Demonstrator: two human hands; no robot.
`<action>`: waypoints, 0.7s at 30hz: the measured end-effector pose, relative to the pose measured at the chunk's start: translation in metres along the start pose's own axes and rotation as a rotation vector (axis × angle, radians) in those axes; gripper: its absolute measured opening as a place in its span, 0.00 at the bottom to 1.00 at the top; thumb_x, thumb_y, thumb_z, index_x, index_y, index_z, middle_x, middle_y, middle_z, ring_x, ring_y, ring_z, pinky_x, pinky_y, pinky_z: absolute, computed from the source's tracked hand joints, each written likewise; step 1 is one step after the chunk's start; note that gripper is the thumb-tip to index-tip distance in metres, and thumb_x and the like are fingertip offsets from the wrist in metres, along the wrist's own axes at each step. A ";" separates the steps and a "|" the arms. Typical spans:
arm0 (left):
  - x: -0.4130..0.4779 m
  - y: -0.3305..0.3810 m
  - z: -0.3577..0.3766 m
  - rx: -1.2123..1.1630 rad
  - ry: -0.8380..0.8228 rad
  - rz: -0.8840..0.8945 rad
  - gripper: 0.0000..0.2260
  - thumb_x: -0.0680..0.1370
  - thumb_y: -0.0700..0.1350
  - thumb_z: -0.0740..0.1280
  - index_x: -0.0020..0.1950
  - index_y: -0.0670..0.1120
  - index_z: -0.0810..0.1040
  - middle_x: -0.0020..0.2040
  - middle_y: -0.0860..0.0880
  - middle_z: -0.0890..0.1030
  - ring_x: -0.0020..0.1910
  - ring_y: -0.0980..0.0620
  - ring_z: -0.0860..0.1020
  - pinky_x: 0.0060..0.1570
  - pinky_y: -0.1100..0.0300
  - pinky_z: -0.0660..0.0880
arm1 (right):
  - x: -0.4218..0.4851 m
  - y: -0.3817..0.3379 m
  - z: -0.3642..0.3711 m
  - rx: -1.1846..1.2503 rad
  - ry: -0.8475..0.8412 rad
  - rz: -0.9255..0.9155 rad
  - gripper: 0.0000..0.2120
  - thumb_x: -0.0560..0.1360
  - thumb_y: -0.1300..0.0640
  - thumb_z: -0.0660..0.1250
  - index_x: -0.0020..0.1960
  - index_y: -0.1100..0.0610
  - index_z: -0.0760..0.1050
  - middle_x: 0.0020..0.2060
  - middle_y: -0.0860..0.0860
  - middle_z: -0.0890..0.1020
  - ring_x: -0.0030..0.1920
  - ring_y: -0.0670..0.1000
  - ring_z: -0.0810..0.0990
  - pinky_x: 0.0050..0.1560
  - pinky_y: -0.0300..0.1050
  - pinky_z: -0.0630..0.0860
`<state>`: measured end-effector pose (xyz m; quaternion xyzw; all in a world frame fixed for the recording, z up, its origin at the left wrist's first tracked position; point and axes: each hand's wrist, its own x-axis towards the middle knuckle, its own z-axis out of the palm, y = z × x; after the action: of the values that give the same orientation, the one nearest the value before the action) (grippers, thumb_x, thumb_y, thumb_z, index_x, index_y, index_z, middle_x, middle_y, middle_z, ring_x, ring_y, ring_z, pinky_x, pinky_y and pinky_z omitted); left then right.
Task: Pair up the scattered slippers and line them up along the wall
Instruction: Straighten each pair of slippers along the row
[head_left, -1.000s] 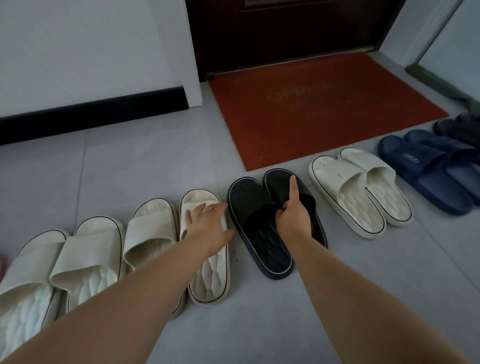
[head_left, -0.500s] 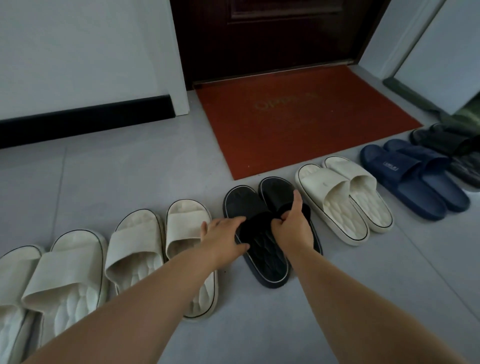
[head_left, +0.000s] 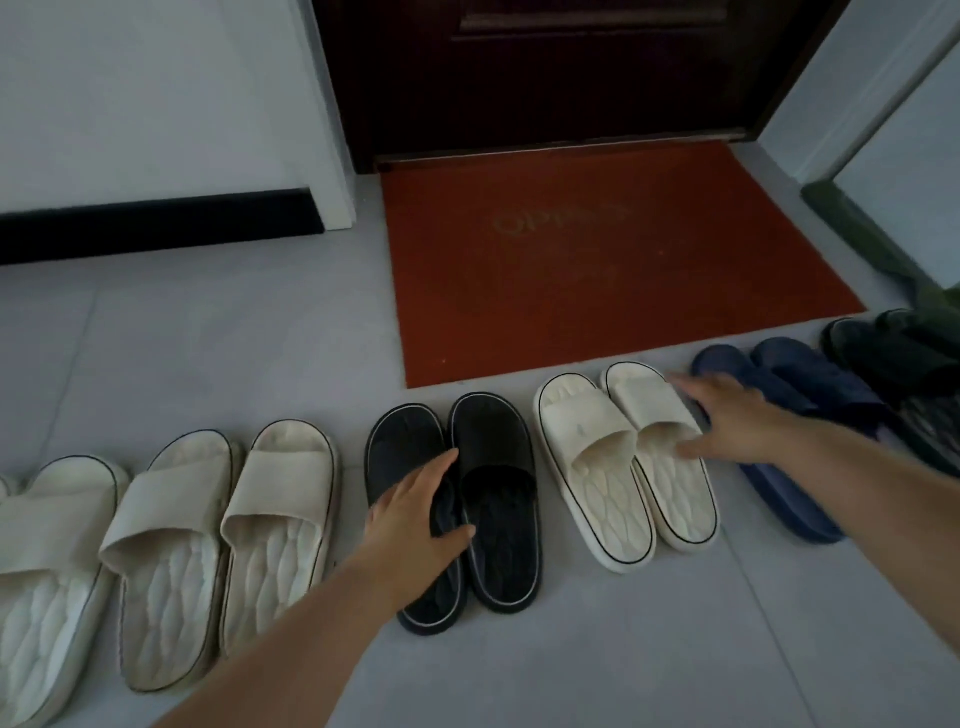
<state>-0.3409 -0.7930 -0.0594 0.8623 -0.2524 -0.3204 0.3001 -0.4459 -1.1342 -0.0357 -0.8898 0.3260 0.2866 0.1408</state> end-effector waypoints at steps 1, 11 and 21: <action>0.006 0.011 0.006 0.027 -0.017 -0.034 0.34 0.73 0.51 0.67 0.72 0.62 0.52 0.75 0.55 0.58 0.75 0.47 0.55 0.73 0.45 0.56 | 0.010 0.002 0.017 0.007 -0.027 -0.015 0.47 0.66 0.40 0.71 0.74 0.41 0.45 0.76 0.56 0.50 0.74 0.65 0.50 0.72 0.60 0.56; 0.062 0.066 0.055 0.628 -0.331 -0.234 0.30 0.76 0.58 0.59 0.71 0.67 0.44 0.74 0.57 0.30 0.72 0.38 0.31 0.69 0.34 0.37 | 0.044 -0.022 0.102 0.183 0.359 0.001 0.25 0.78 0.45 0.54 0.71 0.35 0.49 0.76 0.54 0.44 0.74 0.66 0.43 0.72 0.65 0.44; 0.083 0.033 0.069 0.624 -0.155 -0.283 0.33 0.73 0.64 0.59 0.68 0.71 0.38 0.74 0.58 0.32 0.74 0.36 0.37 0.67 0.30 0.41 | 0.042 -0.012 0.099 0.127 0.373 -0.027 0.25 0.79 0.45 0.52 0.72 0.36 0.46 0.76 0.54 0.44 0.74 0.65 0.45 0.72 0.64 0.50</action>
<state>-0.3418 -0.8923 -0.1124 0.9121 -0.2379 -0.3308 -0.0453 -0.4529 -1.1031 -0.1394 -0.9211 0.3519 0.0935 0.1376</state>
